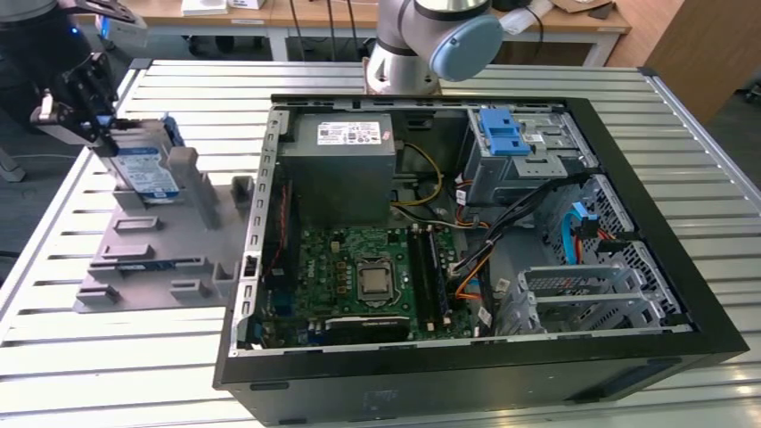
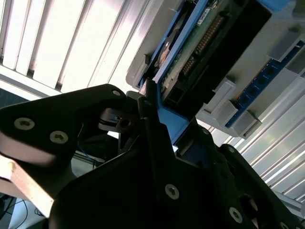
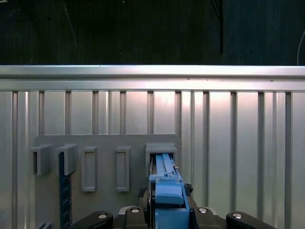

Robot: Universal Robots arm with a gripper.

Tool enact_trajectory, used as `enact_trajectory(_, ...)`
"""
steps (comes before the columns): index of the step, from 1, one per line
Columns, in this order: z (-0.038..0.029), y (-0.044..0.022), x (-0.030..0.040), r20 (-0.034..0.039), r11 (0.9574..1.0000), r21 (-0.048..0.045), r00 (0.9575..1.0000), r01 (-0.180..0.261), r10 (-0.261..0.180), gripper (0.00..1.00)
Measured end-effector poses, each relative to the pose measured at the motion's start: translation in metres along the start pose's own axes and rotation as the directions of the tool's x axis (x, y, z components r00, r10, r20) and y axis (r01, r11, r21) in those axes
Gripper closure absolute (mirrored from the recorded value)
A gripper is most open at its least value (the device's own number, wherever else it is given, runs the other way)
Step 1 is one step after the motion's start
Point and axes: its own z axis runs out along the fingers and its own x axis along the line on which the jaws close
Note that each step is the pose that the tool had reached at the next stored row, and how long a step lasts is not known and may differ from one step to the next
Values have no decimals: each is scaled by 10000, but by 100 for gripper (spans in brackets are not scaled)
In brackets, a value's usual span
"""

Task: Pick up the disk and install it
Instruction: 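Pick up the disk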

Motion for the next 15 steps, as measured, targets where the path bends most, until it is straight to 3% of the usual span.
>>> enact_trajectory(9,0,0,12,-7,9991,-2,9991,-423,423,63)
enact_trajectory(15,0,0,11,-7,9991,-1,9991,-423,423,63)
